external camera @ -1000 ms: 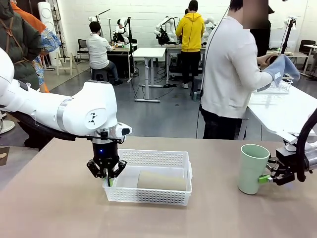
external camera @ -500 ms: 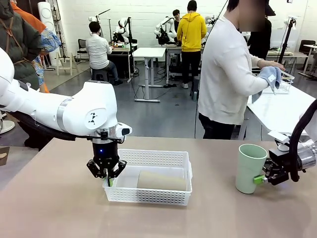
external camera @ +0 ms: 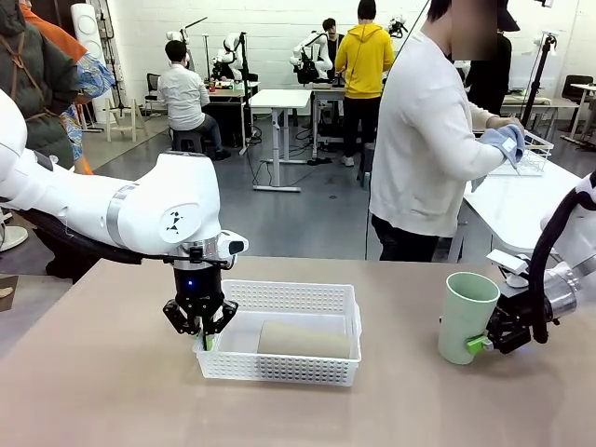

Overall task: Clean and organize the cups into the basket.
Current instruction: Pick up the Reusable plastic cup from the right side of the table and stack it inside the Organizing basket in the center of the table.

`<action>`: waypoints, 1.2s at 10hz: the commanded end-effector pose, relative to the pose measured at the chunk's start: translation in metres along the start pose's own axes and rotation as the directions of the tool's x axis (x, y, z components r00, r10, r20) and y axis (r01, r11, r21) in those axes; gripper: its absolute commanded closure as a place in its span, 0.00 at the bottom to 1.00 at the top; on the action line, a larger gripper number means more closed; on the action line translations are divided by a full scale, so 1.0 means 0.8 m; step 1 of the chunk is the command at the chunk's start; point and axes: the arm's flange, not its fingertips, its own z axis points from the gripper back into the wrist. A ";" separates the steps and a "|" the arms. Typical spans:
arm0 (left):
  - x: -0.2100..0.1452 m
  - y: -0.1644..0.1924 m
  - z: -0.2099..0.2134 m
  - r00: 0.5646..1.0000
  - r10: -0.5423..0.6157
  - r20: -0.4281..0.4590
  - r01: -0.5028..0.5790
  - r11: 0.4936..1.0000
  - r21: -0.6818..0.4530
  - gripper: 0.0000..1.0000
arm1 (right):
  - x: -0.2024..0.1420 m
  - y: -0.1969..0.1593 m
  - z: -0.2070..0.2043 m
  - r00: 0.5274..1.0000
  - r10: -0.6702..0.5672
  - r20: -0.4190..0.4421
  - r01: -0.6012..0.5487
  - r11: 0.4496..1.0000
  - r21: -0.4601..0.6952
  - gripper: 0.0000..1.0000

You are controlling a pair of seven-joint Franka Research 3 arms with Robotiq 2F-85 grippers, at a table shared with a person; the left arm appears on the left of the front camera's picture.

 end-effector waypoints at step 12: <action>0.000 -0.001 0.002 1.000 -0.002 0.005 0.002 1.000 0.000 1.00 | 0.246 0.149 0.075 0.991 -0.124 0.057 0.137 0.908 -0.395 0.37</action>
